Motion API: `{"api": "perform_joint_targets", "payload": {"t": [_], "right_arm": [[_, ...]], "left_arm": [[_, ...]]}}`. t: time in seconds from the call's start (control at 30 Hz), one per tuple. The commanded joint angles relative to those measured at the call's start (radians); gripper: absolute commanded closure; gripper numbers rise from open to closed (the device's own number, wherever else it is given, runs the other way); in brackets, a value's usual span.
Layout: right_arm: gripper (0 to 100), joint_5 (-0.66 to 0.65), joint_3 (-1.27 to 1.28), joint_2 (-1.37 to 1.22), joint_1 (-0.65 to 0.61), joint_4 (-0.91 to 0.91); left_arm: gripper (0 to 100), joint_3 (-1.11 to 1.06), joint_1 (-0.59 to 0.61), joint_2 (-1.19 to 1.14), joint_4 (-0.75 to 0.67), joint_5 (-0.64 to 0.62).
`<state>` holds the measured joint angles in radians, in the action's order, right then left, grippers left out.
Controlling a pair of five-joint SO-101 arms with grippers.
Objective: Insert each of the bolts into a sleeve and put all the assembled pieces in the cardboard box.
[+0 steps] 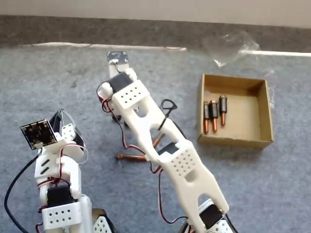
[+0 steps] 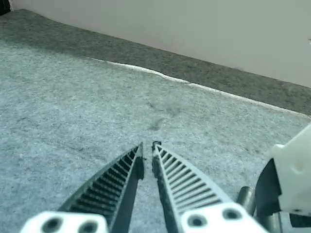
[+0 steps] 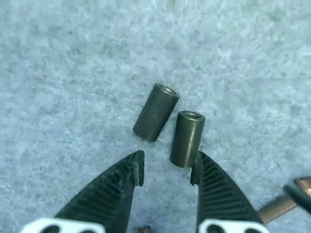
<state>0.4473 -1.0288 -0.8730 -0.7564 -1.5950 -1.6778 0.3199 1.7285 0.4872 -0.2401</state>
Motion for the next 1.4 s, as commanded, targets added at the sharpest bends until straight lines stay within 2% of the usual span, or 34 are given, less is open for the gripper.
{"api": "perform_joint_targets", "payload": {"t": [0.0, 0.2, 0.4, 0.6, 1.03, 1.2, 1.37], "right_arm": [[84.7, 0.008, -0.058, 0.018, 0.036, 0.008], [84.7, 0.011, -0.061, -0.004, 0.085, 0.061], [84.8, 0.011, -0.067, -0.101, 0.087, 0.068], [90.6, 0.011, -0.065, -0.117, 0.085, 0.096], [90.8, 0.014, -0.056, -0.119, 0.050, 0.096], [90.7, 0.103, -0.064, -0.143, 0.050, 0.074], [90.7, 0.107, -0.065, -0.200, 0.056, 0.067]], "left_arm": [[95, -0.022, 0.008, 0.012, -0.018, -0.008], [95, -0.022, 0.008, 0.012, -0.018, -0.008], [95, -0.022, 0.008, 0.012, -0.018, -0.008], [95, -0.022, 0.008, 0.012, -0.018, -0.008], [95, -0.022, 0.007, 0.012, -0.018, -0.008], [95, -0.022, 0.007, 0.012, -0.018, -0.008], [95, -0.022, 0.007, 0.012, -0.018, -0.008]]}}
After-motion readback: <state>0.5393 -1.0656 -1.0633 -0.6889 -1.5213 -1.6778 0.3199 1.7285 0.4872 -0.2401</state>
